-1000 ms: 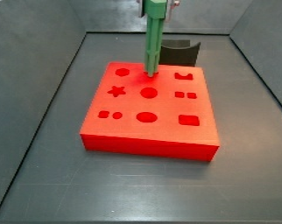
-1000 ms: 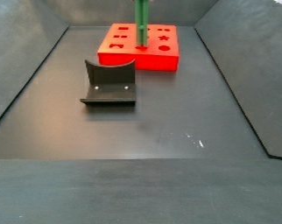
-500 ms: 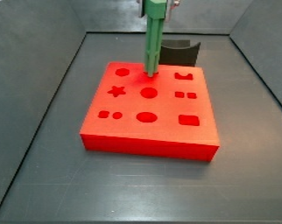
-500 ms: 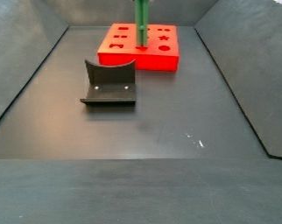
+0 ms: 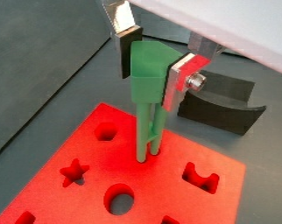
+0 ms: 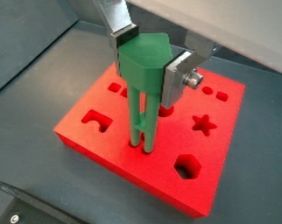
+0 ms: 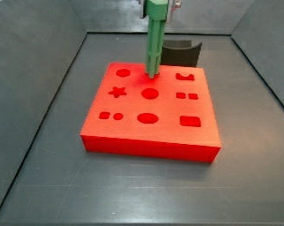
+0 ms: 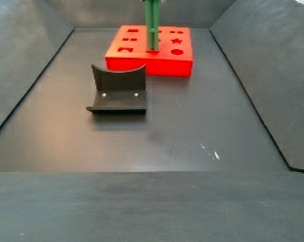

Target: Insert the 3 prong object.

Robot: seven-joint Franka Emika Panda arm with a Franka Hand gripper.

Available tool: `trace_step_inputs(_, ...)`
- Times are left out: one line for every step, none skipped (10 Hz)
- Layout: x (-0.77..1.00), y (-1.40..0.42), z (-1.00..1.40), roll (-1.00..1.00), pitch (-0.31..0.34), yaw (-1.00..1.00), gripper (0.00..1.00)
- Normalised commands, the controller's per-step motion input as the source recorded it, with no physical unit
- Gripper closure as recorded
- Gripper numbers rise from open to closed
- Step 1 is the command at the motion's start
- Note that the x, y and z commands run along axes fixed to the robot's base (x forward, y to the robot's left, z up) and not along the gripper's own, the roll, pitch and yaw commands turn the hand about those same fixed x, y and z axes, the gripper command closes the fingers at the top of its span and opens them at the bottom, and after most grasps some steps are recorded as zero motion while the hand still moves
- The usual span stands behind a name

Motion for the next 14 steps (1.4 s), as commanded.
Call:
trace_step_inputs(0.0, 0.0, -0.19, 0.0, -0.066, -0.08, 1.0)
trace_step_inputs(0.01, 0.0, -0.2, 0.0, -0.066, -0.08, 1.0)
trace_step_inputs(0.2, 0.03, -0.21, 0.0, -0.064, -0.03, 1.0)
trace_step_inputs(0.23, 0.05, -0.2, 0.0, -0.051, -0.01, 1.0)
trace_step_inputs(0.2, 0.04, -0.19, 0.0, -0.05, 0.0, 1.0)
trace_step_inputs(0.1, 0.03, -0.17, 0.0, -0.044, 0.0, 1.0)
trace_step_inputs(0.0, 0.0, -0.18, 0.0, -0.053, 0.0, 1.0)
trace_step_inputs(-0.04, 0.0, -0.23, 0.03, -0.074, 0.0, 1.0)
trace_step_inputs(-0.19, 0.0, -0.2, 0.07, -0.06, 0.0, 1.0)
trace_step_inputs(-0.13, 0.0, -0.19, 0.12, -0.06, 0.0, 1.0)
trace_step_inputs(-0.02, 0.0, -0.22, 0.19, -0.044, 0.0, 1.0)
trace_step_inputs(-0.04, -0.01, -0.2, 0.18, -0.043, 0.0, 1.0)
trace_step_inputs(0.0, -0.07, -0.19, 0.15, -0.047, 0.0, 1.0)
trace_step_inputs(-0.05, -0.04, -0.19, 0.13, -0.046, 0.0, 1.0)
